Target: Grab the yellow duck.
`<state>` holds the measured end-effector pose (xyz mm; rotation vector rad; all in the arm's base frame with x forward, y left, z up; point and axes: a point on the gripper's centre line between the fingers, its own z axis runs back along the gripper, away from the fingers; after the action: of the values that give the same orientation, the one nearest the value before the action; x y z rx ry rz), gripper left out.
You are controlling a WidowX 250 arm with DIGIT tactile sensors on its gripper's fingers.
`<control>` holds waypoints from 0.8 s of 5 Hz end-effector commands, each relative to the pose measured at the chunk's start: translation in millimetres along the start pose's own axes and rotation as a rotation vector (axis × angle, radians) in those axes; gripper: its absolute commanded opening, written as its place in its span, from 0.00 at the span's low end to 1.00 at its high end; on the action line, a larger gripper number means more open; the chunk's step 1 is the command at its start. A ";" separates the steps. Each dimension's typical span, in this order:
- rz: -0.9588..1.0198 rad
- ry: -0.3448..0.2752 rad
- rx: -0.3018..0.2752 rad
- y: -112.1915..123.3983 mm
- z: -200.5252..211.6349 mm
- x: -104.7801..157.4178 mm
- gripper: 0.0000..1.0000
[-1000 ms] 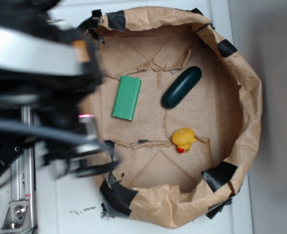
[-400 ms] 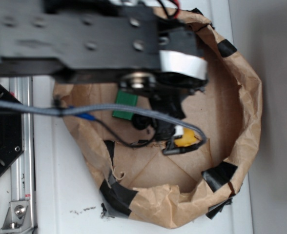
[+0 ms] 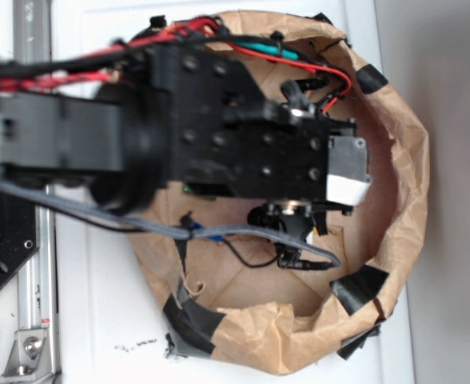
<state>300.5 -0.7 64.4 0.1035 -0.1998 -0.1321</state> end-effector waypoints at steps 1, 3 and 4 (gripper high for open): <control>-0.052 -0.048 0.048 -13.9 -1.1 14.4 1.00; -0.094 -0.051 -0.051 -40.6 -11.5 8.5 1.00; -0.122 -0.024 -0.090 -53.7 -19.8 3.0 1.00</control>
<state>300.2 -43.6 35.5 0.0262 -0.1974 -0.2272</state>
